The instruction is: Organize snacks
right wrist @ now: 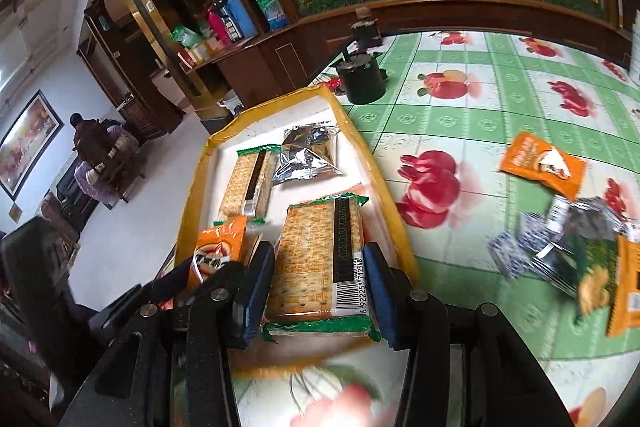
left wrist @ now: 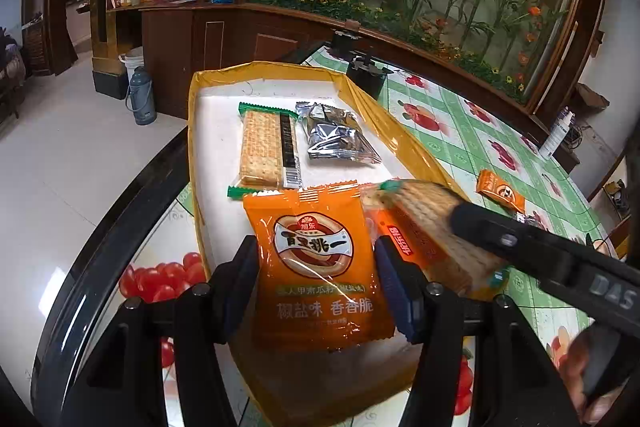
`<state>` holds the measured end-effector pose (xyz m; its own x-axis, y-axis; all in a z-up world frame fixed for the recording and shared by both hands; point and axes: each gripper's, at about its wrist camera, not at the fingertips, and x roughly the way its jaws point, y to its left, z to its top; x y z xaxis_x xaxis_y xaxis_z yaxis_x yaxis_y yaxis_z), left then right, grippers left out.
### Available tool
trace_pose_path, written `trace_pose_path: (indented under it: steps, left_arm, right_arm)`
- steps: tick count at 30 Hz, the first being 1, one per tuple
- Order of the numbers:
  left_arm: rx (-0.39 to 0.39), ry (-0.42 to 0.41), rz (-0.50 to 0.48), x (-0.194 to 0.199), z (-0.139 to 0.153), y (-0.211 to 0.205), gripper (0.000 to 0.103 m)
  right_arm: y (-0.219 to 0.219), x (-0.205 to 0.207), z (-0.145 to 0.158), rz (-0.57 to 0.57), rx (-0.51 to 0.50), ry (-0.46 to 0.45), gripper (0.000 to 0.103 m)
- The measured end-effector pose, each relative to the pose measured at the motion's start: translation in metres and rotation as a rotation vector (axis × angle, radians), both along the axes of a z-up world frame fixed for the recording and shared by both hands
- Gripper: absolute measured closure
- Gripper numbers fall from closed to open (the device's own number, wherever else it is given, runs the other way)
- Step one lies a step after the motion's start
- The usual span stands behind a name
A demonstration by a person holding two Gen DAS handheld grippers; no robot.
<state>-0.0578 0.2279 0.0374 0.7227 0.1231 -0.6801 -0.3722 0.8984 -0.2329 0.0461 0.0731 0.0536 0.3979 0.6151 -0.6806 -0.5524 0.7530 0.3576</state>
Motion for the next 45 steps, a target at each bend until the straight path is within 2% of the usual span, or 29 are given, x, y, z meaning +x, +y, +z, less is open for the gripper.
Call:
trace_pose_path:
  steps: [9, 15, 19, 23, 27, 31, 33, 35, 37, 38, 40, 42, 45]
  left_arm:
    - [-0.008, -0.023, 0.01, 0.005, -0.003, 0.004, 0.042]
    - [-0.019, -0.032, 0.007, 0.006, 0.0, 0.003, 0.038]
    - [-0.019, -0.042, 0.006, 0.003, 0.006, -0.002, 0.037]
    - [-0.015, -0.059, -0.004, 0.0, 0.014, -0.011, 0.037]
    - [-0.007, -0.072, -0.036, -0.001, 0.022, -0.028, 0.037]
    - [0.012, -0.072, -0.091, 0.002, 0.027, -0.051, 0.037]
    - [0.024, -0.066, -0.127, 0.003, 0.028, -0.064, 0.037]
    - [0.031, -0.059, -0.164, 0.005, 0.028, -0.075, 0.037]
    - [0.035, -0.049, -0.208, 0.008, 0.028, -0.087, 0.032]
    - [0.036, -0.044, -0.23, 0.01, 0.028, -0.093, 0.032]
    - [0.031, -0.034, -0.281, 0.014, 0.028, -0.109, 0.032]
    - [0.027, -0.024, -0.344, 0.02, 0.027, -0.127, 0.03]
    - [0.032, 0.018, -0.484, 0.033, 0.02, -0.167, 0.021]
  right_arm:
    - [0.022, 0.012, -0.014, 0.003, -0.004, 0.009, 0.052]
    - [0.004, 0.013, -0.008, 0.006, 0.043, 0.006, 0.052]
    - [-0.021, 0.013, 0.002, -0.019, 0.087, -0.004, 0.052]
    - [-0.066, 0.018, 0.011, -0.093, 0.124, -0.018, 0.052]
    - [-0.123, 0.038, 0.008, -0.24, 0.095, -0.033, 0.052]
    - [-0.158, 0.062, -0.012, -0.312, 0.009, 0.005, 0.052]
    - [-0.163, 0.064, -0.02, -0.26, -0.026, 0.032, 0.052]
    - [-0.161, 0.052, -0.019, -0.133, -0.028, 0.043, 0.052]
    - [-0.162, 0.035, -0.017, 0.044, 0.051, 0.089, 0.051]
    - [-0.169, 0.029, -0.013, 0.077, 0.106, 0.087, 0.051]
    - [-0.188, 0.029, -0.008, 0.034, 0.149, 0.059, 0.051]
    - [-0.211, 0.036, -0.006, -0.117, 0.117, 0.013, 0.051]
    - [-0.248, 0.051, -0.013, -0.287, 0.153, 0.064, 0.051]
